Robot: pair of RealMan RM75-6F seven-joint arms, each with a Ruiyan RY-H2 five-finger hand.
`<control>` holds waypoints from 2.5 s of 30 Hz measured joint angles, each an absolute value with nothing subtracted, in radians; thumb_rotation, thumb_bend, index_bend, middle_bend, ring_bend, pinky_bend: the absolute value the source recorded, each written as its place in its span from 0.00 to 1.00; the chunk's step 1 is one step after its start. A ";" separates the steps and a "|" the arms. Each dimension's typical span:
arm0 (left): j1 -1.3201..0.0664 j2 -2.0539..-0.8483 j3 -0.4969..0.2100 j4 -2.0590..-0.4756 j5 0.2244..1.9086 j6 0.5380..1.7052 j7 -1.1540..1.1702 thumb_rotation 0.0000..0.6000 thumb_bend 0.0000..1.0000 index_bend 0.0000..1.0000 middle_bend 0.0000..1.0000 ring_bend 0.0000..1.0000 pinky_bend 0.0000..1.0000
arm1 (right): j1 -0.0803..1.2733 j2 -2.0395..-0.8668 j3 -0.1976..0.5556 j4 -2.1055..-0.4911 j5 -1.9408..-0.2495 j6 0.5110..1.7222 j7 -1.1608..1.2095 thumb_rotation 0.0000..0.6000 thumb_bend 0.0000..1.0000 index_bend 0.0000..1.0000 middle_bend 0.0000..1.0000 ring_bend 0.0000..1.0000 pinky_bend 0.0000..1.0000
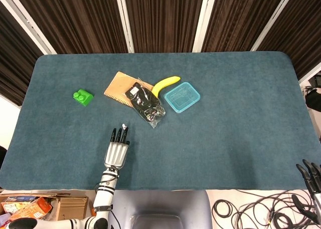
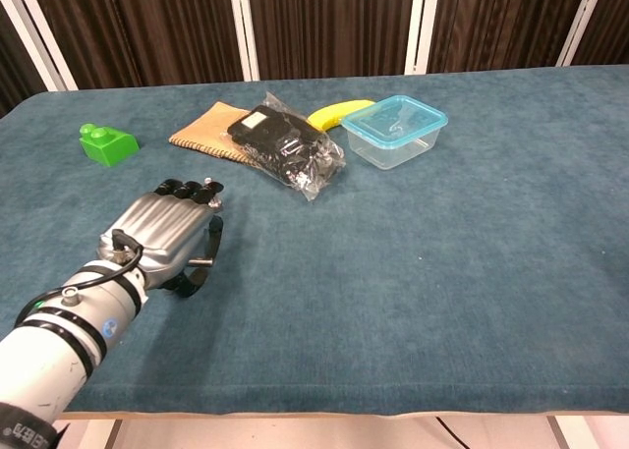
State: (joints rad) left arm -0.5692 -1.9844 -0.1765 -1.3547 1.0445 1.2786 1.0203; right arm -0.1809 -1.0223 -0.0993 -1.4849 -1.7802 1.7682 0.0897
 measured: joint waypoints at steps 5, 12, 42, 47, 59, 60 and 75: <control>-0.576 -1.991 -0.175 -1.335 1.051 1.275 1.002 1.00 0.34 0.54 0.00 0.00 0.00 | -0.181 -1.022 -0.099 -1.485 -1.780 1.769 0.092 1.00 0.29 0.00 0.00 0.00 0.04; -0.577 -1.986 -0.170 -1.332 1.072 1.275 0.966 1.00 0.36 0.56 0.01 0.00 0.00 | -0.182 -1.023 -0.099 -1.483 -1.780 1.771 0.093 1.00 0.29 0.00 0.00 0.00 0.04; -0.582 -1.914 -0.218 -1.377 1.158 1.221 0.582 1.00 0.36 0.60 0.03 0.00 0.00 | -0.184 -1.023 -0.098 -1.483 -1.776 1.772 0.096 1.00 0.29 0.00 0.00 0.00 0.04; -0.588 -1.917 -0.220 -1.370 1.154 1.217 0.581 1.00 0.36 0.59 0.03 0.00 0.00 | -0.184 -1.022 -0.097 -1.483 -1.776 1.773 0.099 1.00 0.29 0.00 0.00 0.00 0.04; -0.598 -1.920 -0.225 -1.361 1.135 1.203 0.580 1.00 0.35 0.57 0.03 0.00 0.00 | -0.186 -1.022 -0.096 -1.480 -1.774 1.777 0.105 1.00 0.29 0.00 0.00 0.00 0.04; -0.598 -1.920 -0.226 -1.359 1.135 1.204 0.578 1.00 0.35 0.57 0.03 0.00 0.00 | -0.186 -1.022 -0.096 -1.480 -1.774 1.777 0.105 1.00 0.29 0.00 0.00 0.00 0.04; -0.603 -1.917 -0.224 -1.347 1.142 1.205 0.555 1.00 0.34 0.46 0.02 0.00 0.00 | -0.187 -1.024 -0.095 -1.483 -1.771 1.775 0.098 1.00 0.29 0.00 0.00 0.00 0.04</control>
State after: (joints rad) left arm -0.6030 -1.9172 -0.2239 -1.3470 1.1420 1.2048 0.5549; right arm -0.1871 -1.0238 -0.0954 -1.4826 -1.7715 1.7751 0.0984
